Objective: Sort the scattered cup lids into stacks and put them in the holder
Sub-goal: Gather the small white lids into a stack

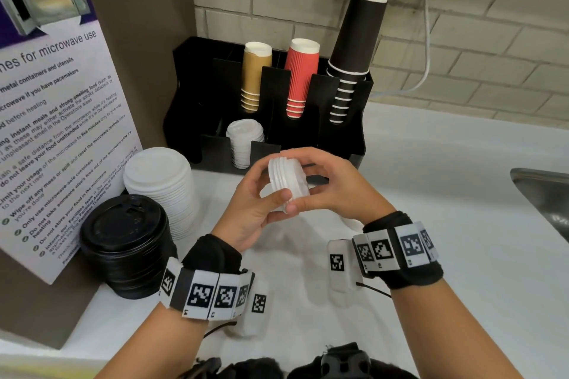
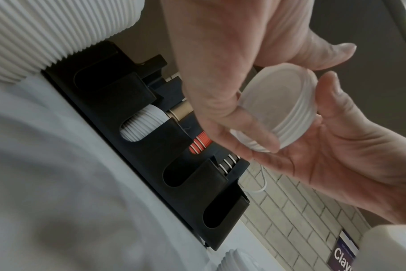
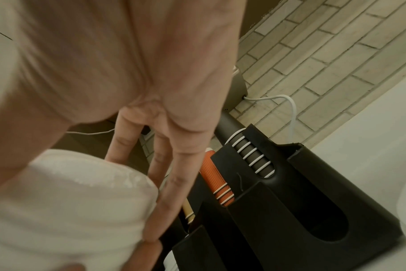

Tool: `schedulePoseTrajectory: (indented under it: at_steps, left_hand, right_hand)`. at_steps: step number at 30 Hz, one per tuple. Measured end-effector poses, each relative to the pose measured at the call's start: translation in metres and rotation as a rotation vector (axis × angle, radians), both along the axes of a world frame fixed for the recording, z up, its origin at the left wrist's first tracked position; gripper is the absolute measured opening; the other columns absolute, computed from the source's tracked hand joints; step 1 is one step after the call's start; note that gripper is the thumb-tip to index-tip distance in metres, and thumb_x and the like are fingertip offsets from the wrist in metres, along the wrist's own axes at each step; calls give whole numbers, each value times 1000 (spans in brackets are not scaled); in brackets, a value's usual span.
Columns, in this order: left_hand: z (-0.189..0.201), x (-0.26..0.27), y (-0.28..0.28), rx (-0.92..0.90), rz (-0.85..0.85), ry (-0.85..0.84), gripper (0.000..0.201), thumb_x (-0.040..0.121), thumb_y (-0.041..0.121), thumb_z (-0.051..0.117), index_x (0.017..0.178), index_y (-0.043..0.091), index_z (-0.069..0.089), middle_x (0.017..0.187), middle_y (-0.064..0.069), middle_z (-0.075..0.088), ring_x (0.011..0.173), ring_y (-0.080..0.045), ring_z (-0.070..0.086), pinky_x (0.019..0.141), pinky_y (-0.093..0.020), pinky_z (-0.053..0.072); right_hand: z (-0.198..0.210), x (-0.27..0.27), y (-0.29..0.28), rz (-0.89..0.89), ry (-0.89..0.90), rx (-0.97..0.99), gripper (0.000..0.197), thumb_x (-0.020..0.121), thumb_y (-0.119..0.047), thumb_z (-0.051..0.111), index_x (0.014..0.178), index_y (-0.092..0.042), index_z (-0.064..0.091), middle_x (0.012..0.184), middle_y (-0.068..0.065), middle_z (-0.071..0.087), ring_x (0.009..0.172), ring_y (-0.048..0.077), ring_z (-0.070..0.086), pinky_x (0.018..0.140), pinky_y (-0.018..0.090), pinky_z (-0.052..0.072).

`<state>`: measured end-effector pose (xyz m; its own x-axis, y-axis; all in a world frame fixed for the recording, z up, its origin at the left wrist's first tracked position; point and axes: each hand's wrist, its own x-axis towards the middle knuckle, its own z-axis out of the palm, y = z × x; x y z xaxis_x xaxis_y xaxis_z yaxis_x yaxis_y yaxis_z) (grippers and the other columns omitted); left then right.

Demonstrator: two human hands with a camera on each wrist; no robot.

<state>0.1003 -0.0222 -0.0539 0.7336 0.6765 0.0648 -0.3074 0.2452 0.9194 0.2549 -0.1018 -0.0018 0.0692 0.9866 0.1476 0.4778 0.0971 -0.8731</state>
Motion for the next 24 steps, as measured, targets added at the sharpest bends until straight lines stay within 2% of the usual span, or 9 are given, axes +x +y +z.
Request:
schedulePoseTrajectory:
  at_steps: [4,8,11,14,17,19,21,23,24]
  left_hand:
    - [2,1,1,30,27,18,118,35,70,87,137,24,48,135,-14,56,122,-35,58,79,-44,59]
    - [2,-2,5,27,43,43,123,33,71,87,138,20,46,135,-16,56,118,-34,61,77,-39,59]
    - [0,-3,6,16,52,66,124,33,73,86,137,19,45,134,-17,56,118,-33,62,77,-40,60]
    - [-1,-2,6,-7,61,73,124,35,74,85,139,19,42,135,-15,57,118,-32,62,82,-43,59]
    - [0,-2,9,-22,95,53,121,39,72,84,138,18,43,133,-13,59,115,-31,64,80,-40,60]
    - [1,0,11,-40,126,26,105,54,66,80,140,19,41,133,-12,58,116,-29,64,83,-38,59]
    - [1,1,15,-89,181,-7,77,70,54,67,137,27,42,133,-9,57,115,-25,64,90,-36,56]
    - [2,0,20,-177,251,-20,51,83,50,57,130,32,46,131,-4,53,114,-24,63,93,-34,54]
    - [2,-1,24,-215,284,-10,42,91,48,54,128,30,48,132,-4,51,114,-24,63,92,-33,54]
  right_hand:
    - [-3,-4,4,-34,-15,24,73,64,-21,88,129,-31,56,128,-4,52,118,16,54,86,36,57]
    - [-6,-8,7,-52,-9,51,73,66,-22,86,131,-28,54,122,-7,58,115,10,56,87,30,56]
    - [-7,-9,10,-34,-66,68,72,65,-23,87,130,-22,56,122,-8,61,115,10,58,91,32,55]
    - [-7,-11,15,-30,-126,78,73,64,-24,88,130,-21,56,123,-7,61,113,12,59,88,35,56]
    - [-6,-12,23,-19,-165,102,71,66,-24,88,129,-20,57,121,-7,62,111,12,59,86,33,57]
    - [-1,-10,31,-5,-193,110,70,66,-23,87,129,-20,57,120,-7,61,110,9,60,85,29,56]
    - [8,-4,46,-17,-216,122,69,67,-24,86,129,-20,55,121,-8,60,108,5,59,84,20,54]
    - [20,6,68,-89,-213,149,70,67,-23,86,128,-20,52,116,-11,57,103,0,57,79,10,50]
    - [26,11,81,-132,-217,161,69,68,-21,86,127,-19,51,114,-10,56,100,-1,56,78,8,48]
